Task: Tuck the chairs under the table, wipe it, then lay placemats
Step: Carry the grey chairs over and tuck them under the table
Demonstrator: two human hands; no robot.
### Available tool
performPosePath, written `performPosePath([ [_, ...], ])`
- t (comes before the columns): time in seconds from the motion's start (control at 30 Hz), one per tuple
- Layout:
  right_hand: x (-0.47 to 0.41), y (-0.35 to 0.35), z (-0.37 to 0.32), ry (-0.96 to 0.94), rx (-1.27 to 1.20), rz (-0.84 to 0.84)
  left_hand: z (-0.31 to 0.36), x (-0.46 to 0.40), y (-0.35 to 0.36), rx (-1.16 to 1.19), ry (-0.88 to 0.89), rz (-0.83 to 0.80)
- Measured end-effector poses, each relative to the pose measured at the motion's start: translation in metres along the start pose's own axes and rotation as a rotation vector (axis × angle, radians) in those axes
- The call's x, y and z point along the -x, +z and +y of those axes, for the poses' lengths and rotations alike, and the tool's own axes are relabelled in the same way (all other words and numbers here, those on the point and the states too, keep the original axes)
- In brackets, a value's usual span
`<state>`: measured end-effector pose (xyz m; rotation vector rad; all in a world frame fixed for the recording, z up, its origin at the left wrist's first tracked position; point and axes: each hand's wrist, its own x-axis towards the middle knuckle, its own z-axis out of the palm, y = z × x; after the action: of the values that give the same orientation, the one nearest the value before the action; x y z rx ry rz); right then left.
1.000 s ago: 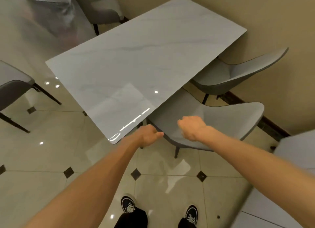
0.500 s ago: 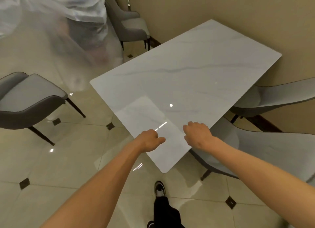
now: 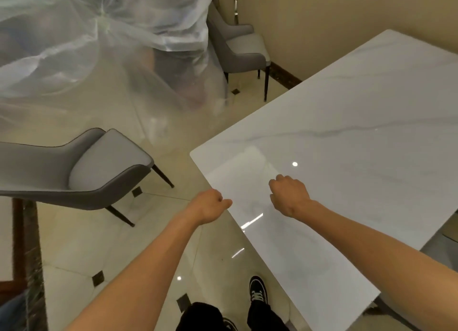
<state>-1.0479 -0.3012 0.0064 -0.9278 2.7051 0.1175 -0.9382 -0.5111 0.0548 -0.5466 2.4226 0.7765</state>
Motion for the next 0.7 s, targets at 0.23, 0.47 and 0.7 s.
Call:
performPosePath([
  [0.23, -0.082, -0.035, -0.037, 0.038, -0.014, 0.001, -0.031, -0.073, -0.063, -0.016, 0.056, -0.1],
  [0.47, -0.182, -0.05, -0.083, 0.224, -0.079, -0.045, -0.075, -0.144, -0.153, -0.061, 0.124, -0.088],
  [0.7, -0.261, -0.073, -0.141, 0.302, -0.167, -0.02, -0.121, -0.221, -0.254, -0.333, 0.169, -0.112],
])
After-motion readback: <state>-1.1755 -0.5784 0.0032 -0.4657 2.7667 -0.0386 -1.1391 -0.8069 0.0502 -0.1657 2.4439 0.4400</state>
